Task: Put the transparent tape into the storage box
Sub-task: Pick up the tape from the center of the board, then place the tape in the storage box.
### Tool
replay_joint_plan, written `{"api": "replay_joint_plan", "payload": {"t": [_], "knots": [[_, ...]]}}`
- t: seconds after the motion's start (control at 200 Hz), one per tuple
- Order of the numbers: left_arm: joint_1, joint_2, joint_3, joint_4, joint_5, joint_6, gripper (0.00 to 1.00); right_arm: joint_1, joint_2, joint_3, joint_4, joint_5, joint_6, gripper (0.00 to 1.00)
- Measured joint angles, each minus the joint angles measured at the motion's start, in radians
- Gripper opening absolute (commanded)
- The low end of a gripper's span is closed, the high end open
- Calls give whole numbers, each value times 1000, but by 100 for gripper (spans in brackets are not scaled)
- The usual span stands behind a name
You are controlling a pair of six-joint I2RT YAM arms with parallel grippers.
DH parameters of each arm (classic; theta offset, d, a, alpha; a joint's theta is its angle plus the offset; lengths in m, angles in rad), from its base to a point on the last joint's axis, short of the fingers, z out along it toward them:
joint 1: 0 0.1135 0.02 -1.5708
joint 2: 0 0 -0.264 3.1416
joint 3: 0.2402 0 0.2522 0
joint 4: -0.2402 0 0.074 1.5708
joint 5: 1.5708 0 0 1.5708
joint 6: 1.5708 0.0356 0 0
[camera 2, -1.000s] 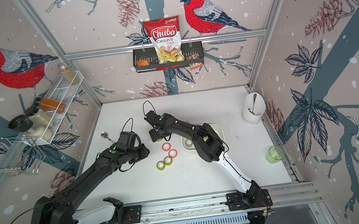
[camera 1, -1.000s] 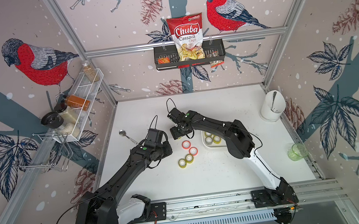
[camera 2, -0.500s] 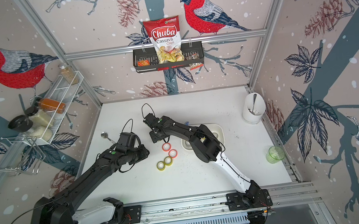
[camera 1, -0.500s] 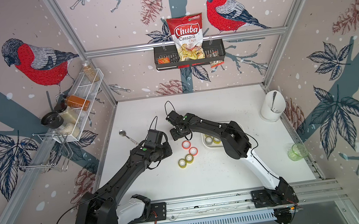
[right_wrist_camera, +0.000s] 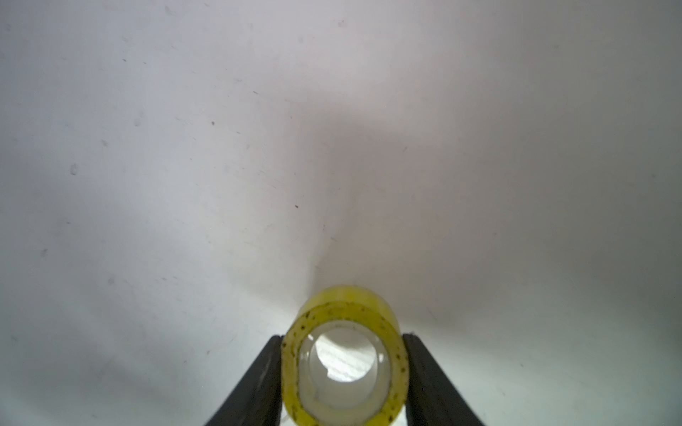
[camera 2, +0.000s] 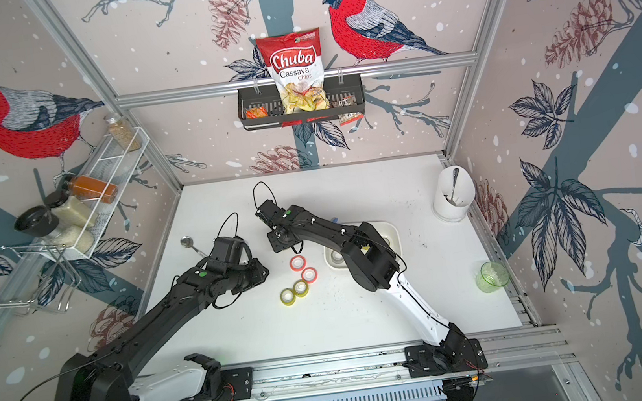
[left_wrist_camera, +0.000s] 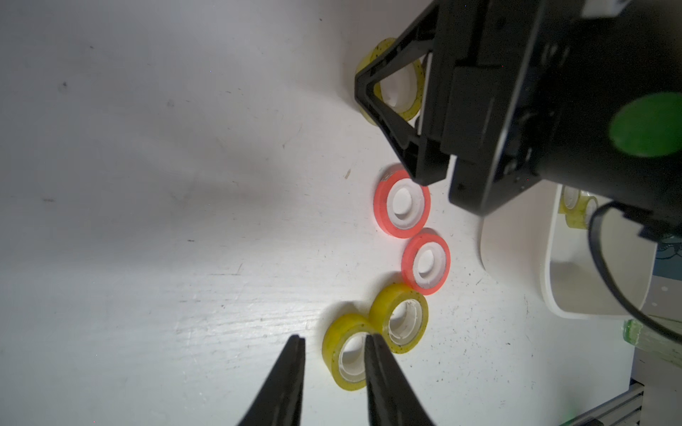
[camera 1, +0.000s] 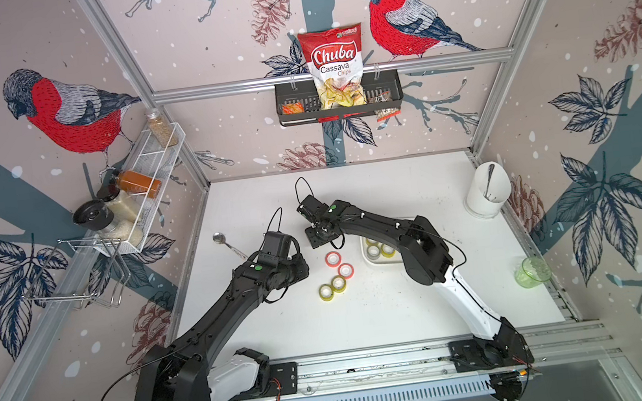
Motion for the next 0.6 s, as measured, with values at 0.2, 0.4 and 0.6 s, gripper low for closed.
{"api": "replay_joint_plan", "payload": {"t": [0.2,0.4,0.6], "knots": [[-4,13,9,19,21,-1,32,-5,-69,-54,-4,-13,0,51],[-51,70,63,35,19,-5,32,-21,-171,-168,-2,-36,0,51],[-109,166,146,61,16,-8,32,-45,-312,-335,20,-57,3,51]]}}
